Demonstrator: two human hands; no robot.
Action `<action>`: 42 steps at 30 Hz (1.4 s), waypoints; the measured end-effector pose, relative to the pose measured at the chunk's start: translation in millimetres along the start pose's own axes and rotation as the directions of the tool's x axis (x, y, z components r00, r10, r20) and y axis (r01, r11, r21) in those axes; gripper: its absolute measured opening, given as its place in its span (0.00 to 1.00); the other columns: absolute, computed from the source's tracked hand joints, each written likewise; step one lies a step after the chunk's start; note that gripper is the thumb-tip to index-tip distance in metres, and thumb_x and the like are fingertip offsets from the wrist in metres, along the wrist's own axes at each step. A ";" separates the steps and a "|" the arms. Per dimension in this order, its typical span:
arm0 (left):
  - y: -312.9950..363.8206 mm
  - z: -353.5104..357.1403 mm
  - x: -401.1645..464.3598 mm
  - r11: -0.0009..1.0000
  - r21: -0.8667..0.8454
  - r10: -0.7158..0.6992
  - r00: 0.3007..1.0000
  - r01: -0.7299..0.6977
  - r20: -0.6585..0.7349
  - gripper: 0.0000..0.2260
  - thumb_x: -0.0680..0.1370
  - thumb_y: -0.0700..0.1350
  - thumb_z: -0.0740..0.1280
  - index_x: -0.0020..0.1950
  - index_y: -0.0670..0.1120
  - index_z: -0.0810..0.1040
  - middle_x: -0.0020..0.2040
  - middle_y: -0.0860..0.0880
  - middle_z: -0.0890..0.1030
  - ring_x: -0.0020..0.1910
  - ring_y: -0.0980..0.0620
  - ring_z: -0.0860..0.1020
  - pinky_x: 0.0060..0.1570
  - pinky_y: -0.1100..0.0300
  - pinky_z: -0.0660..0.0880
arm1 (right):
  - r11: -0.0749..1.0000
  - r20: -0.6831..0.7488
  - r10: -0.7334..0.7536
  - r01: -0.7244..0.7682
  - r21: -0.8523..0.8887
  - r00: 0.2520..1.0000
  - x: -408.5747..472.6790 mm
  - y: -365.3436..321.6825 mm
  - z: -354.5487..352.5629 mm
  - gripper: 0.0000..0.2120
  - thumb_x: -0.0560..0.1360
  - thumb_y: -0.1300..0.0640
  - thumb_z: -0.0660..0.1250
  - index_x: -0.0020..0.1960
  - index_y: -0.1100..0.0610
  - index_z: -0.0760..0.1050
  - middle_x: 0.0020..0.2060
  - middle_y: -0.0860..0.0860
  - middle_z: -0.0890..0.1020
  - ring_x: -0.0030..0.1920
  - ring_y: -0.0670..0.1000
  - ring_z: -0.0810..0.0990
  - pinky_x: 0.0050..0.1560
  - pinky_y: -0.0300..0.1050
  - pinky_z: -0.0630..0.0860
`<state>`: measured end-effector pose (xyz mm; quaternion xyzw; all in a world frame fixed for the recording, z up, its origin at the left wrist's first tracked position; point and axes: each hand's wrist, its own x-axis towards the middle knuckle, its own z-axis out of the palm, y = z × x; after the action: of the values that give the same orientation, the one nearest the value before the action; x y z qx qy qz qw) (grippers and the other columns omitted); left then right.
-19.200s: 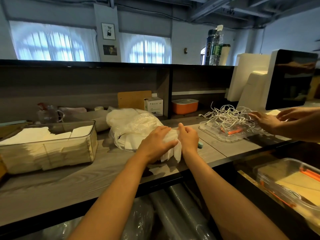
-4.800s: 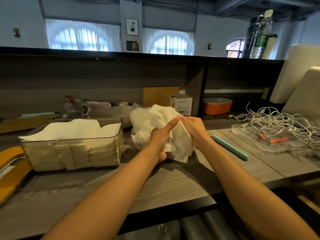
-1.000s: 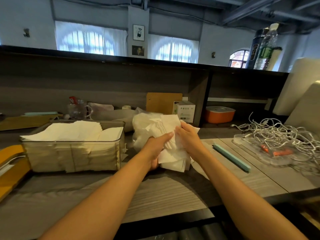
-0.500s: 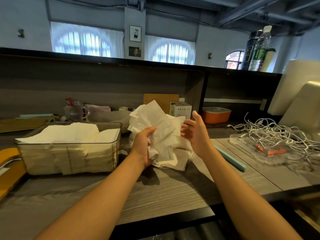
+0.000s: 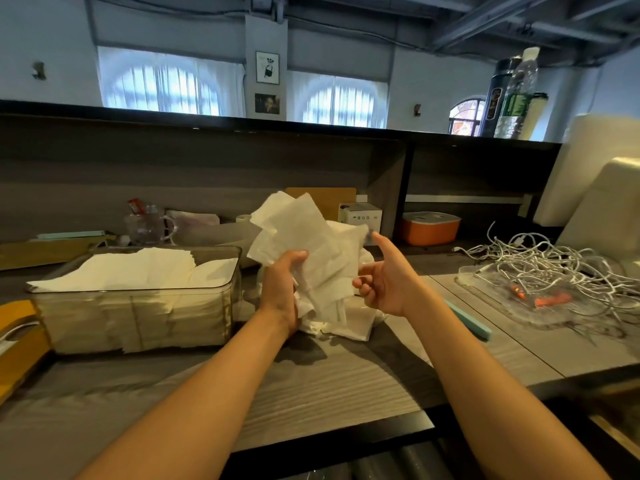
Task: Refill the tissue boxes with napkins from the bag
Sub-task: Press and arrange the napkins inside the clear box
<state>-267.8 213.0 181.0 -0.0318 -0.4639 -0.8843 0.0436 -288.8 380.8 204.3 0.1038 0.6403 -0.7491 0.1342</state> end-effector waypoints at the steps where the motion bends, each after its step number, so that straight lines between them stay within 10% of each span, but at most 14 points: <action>1: 1.0 -1.1 0.1 1.000 -0.015 0.013 1.000 -0.014 -0.024 0.14 0.79 0.45 0.64 0.65 0.49 0.76 0.56 0.45 0.80 0.55 0.43 0.80 0.46 0.49 0.80 | 0.999 0.024 0.016 -0.015 -0.030 1.000 -0.4 0.2 -0.1 0.40 0.75 0.27 0.49 0.47 0.62 0.78 0.30 0.54 0.78 0.27 0.46 0.70 0.28 0.35 0.65; 9: 0.9 4.1 -5.1 0.988 0.152 -0.041 0.999 0.038 0.011 0.09 0.79 0.42 0.64 0.59 0.48 0.77 0.50 0.45 0.82 0.49 0.46 0.81 0.44 0.50 0.79 | 0.956 0.063 -0.267 0.257 0.143 0.962 2.0 -0.3 7.1 0.25 0.78 0.34 0.56 0.59 0.53 0.76 0.54 0.53 0.83 0.55 0.56 0.81 0.51 0.51 0.77; 21: 3.2 2.7 -4.8 0.932 0.114 -0.346 0.938 0.345 -0.015 0.04 0.79 0.47 0.65 0.50 0.48 0.76 0.46 0.42 0.81 0.44 0.42 0.79 0.46 0.49 0.76 | 0.676 -0.331 -0.517 0.614 0.408 0.789 -5.8 -8.7 0.6 0.03 0.81 0.53 0.63 0.54 0.48 0.72 0.57 0.54 0.79 0.56 0.53 0.81 0.50 0.48 0.81; 29: -1.3 2.8 2.8 0.913 0.222 -0.319 0.938 0.342 -0.133 0.13 0.80 0.50 0.66 0.62 0.48 0.74 0.54 0.42 0.80 0.51 0.42 0.79 0.48 0.49 0.78 | 0.670 -0.124 -0.580 0.559 0.489 0.805 -15.6 -12.5 -4.2 0.15 0.82 0.46 0.59 0.60 0.53 0.76 0.43 0.51 0.82 0.43 0.49 0.84 0.45 0.51 0.83; 33: -2.8 6.6 1.1 0.902 0.277 -0.322 0.944 0.330 -0.073 0.13 0.80 0.49 0.65 0.63 0.45 0.75 0.52 0.43 0.79 0.50 0.43 0.78 0.49 0.49 0.78 | 0.743 -0.068 -0.590 0.573 0.344 0.805 -20.8 -12.8 2.3 0.10 0.81 0.48 0.60 0.57 0.52 0.76 0.44 0.51 0.83 0.43 0.49 0.83 0.40 0.44 0.81; 37: -7.0 9.5 -1.3 0.933 0.235 -0.287 0.958 0.273 0.026 0.15 0.82 0.53 0.61 0.64 0.48 0.78 0.54 0.43 0.83 0.53 0.43 0.81 0.54 0.48 0.79 | 0.726 -0.102 -0.684 0.660 -0.193 0.722 -10.1 -1.8 16.8 0.10 0.82 0.52 0.62 0.46 0.54 0.78 0.43 0.51 0.80 0.45 0.50 0.79 0.39 0.36 0.75; 42: -3.4 8.4 -2.6 0.924 0.175 -0.345 0.938 0.340 0.000 0.14 0.81 0.55 0.62 0.57 0.48 0.80 0.52 0.43 0.83 0.52 0.43 0.80 0.55 0.49 0.77 | 0.671 -0.158 -0.738 0.738 -0.068 0.656 -9.5 -3.8 12.1 0.09 0.81 0.54 0.64 0.45 0.55 0.80 0.42 0.53 0.81 0.47 0.54 0.79 0.50 0.47 0.78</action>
<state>-265.4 222.0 182.8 0.0401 -0.5375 -0.8343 -0.1161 -280.9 370.1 212.9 -0.1002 0.6357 -0.7278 -0.2372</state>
